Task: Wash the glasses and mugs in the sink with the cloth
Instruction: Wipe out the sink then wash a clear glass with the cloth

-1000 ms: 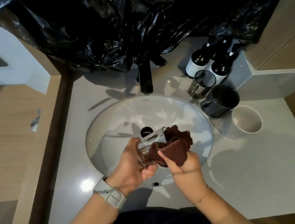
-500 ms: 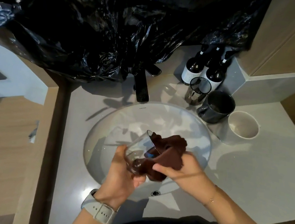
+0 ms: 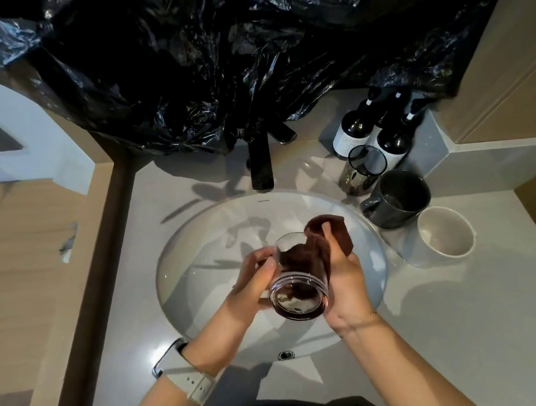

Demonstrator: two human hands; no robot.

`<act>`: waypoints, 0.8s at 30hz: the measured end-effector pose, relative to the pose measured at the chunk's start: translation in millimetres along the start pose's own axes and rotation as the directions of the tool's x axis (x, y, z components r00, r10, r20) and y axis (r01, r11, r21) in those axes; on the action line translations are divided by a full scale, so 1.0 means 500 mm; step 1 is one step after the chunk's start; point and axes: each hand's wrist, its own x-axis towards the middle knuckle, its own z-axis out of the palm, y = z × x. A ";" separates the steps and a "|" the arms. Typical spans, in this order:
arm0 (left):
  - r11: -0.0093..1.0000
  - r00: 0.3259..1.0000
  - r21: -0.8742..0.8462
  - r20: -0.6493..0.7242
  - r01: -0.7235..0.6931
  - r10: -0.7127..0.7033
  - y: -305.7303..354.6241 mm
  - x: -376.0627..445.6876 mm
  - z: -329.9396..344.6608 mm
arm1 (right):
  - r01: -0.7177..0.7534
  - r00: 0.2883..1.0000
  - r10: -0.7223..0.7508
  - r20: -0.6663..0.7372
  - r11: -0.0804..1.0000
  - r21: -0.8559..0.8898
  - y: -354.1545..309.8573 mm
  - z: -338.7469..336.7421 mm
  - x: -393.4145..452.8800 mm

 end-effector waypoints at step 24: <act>0.627 0.956 -0.764 -0.045 0.153 -0.289 0.010 0.013 -0.035 | 0.070 0.990 -0.057 0.131 0.993 -0.098 0.005 -0.038 0.009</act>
